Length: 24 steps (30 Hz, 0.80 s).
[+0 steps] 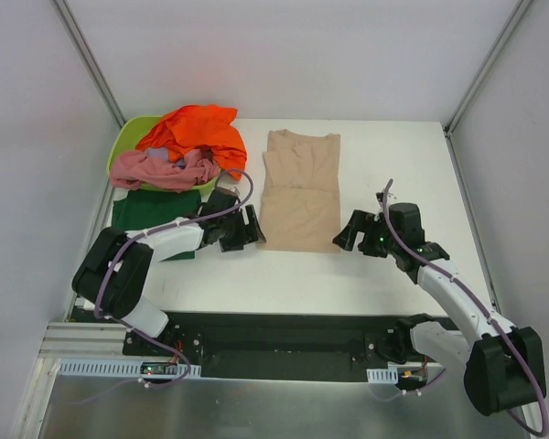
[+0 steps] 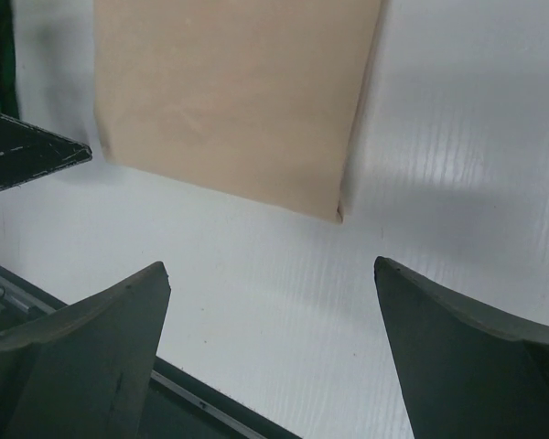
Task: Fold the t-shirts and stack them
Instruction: Grab one side of the 2/3 rectangular tshirt with both arms
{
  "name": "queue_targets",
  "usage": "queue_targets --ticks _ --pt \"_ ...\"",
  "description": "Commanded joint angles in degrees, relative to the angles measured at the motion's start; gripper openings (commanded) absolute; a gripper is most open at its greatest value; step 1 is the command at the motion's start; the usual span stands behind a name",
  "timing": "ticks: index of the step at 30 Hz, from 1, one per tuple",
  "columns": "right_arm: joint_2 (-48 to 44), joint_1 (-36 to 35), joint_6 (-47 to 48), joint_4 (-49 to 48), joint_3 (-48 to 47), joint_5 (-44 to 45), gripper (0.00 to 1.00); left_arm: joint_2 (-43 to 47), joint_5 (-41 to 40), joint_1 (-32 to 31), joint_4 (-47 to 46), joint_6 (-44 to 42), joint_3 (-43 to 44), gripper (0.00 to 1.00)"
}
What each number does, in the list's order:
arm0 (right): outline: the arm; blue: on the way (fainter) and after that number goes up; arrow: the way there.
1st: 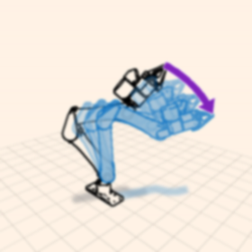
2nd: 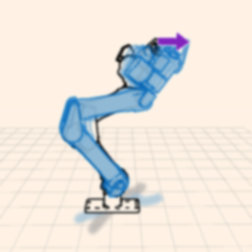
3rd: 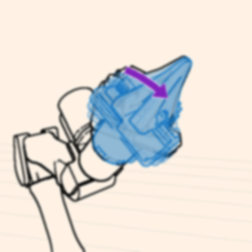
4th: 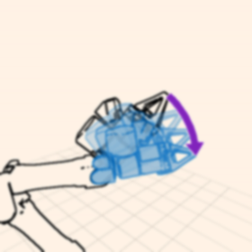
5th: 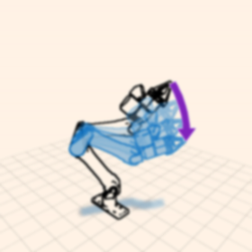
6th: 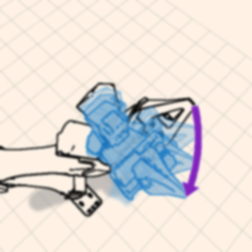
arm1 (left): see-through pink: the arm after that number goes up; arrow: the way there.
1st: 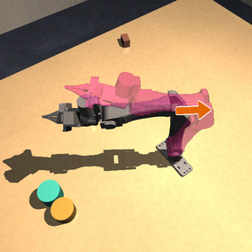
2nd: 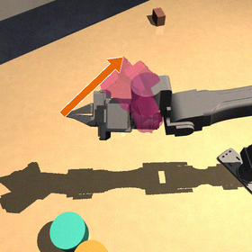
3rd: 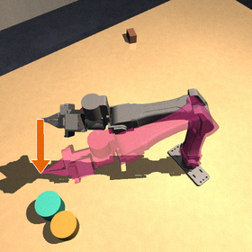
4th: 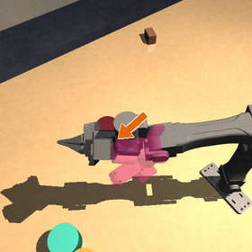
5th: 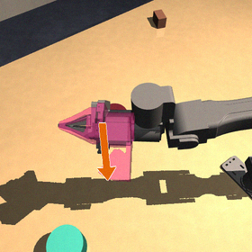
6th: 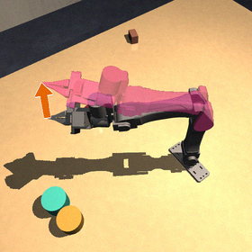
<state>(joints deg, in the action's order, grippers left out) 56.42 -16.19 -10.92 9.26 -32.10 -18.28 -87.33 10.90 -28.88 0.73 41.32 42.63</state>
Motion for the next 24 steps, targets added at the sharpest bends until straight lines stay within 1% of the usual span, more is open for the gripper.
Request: queue_targets --ticks 1,3,4,5,12,13,14,15,16,17,18,22,24 --pt "2.0 0.3 -4.3 -2.1 -0.1 -0.6 0.96 -3.1 2.9 -0.4 -0.5 1.4 1.9 0.68" --pt "3.2 0.2 -4.5 -2.1 -0.2 -0.5 0.96 -3.9 2.9 -0.5 -0.5 1.8 1.5 0.58" --pt "3.6 0.2 -4.6 -2.0 -0.2 -0.5 0.96 -4.2 2.7 -0.6 -0.5 2.4 1.3 0.54" --pt "4.0 0.2 -4.6 -1.6 -0.3 -0.4 0.97 -4.5 3.2 -0.7 -2.2 2.5 1.2 0.52" --pt "6.1 0.2 -4.3 -1.3 0.1 0.8 0.97 -7.4 3.3 -2.4 -3.2 2.9 1.7 0.4" --pt "6.3 0.3 -4.2 -1.3 0.0 0.6 0.97 -8.1 3.3 -2.4 -3.2 2.7 2.0 0.35" --pt "6.6 0.2 -4.0 -1.3 0.0 0.4 0.97 -8.6 3.0 -2.4 -3.2 2.8 2.3 0.28" --pt "6.9 0.2 -3.8 -1.2 0.0 0.3 0.97 -8.9 2.6 -2.5 -3.5 3.0 2.3 0.17" --pt "7.1 0.2 -3.9 -1.1 -0.1 0.2 0.97 -9.0 2.2 -2.5 -4.0 3.2 2.0 0.09" --pt "7.5 0.2 -3.8 -1.0 -0.2 -0.1 0.97 -8.8 1.9 -2.4 -4.5 3.4 1.5 0.03" --pt "7.9 0.2 -3.8 -0.8 -0.2 -0.3 0.97 -8.5 1.2 -2.5 -5.0 3.5 1.0 0.0" --pt "10.2 0.2 -2.7 0.1 -0.3 -1.0 0.99 -6.5 -1.0 -2.5 -5.8 2.8 -1.1 0.0" --pt "11.4 0.1 -2.4 0.2 -0.5 -0.4 0.93 -5.7 -1.1 -2.5 -5.9 1.9 -1.6 0.0"
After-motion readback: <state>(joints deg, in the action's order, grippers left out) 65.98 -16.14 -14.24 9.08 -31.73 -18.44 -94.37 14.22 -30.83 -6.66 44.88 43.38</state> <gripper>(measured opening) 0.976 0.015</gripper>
